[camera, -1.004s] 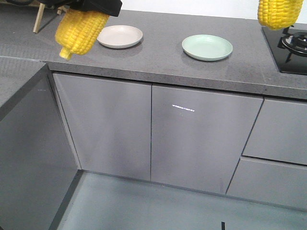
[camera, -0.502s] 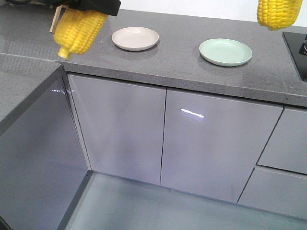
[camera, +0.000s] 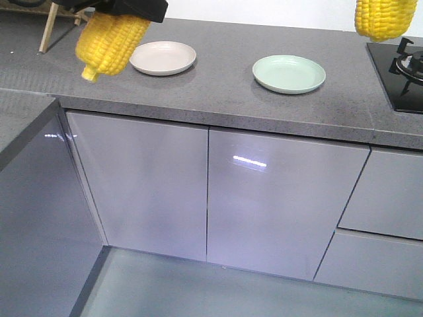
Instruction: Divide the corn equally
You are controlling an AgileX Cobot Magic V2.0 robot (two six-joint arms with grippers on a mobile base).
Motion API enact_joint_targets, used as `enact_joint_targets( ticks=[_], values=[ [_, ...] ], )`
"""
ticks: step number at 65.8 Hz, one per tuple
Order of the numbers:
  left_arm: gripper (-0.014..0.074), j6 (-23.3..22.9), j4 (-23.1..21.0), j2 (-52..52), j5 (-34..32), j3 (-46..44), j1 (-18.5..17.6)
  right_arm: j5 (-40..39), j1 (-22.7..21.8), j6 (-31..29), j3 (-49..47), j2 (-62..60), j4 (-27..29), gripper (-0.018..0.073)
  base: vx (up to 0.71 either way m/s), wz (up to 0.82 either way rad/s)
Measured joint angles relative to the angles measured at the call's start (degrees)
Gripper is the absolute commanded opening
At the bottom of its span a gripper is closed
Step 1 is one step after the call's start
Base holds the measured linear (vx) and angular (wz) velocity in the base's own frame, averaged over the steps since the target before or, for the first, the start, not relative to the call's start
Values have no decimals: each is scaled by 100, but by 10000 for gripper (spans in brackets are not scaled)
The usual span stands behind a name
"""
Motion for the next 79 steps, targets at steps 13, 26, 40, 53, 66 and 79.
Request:
enact_joint_targets(
  ticks=[13,26,40,53,66,79],
  values=[
    [-6,0,0,0,0,0,0,0,0,0,0,0,0,-6,8,-9],
    [-6,0,0,0,0,0,0,0,0,0,0,0,0,-6,8,-5],
    [-6,0,0,0,0,0,0,0,0,0,0,0,0,-6,9,-4],
    [-6,0,0,0,0,0,0,0,0,0,0,0,0,-6,10,-5],
    [-6,0,0,0,0,0,0,0,0,0,0,0,0,-6,11,-6],
    [-6,0,0,0,0,0,0,0,0,0,0,0,0,-6,11,-7]
  ],
)
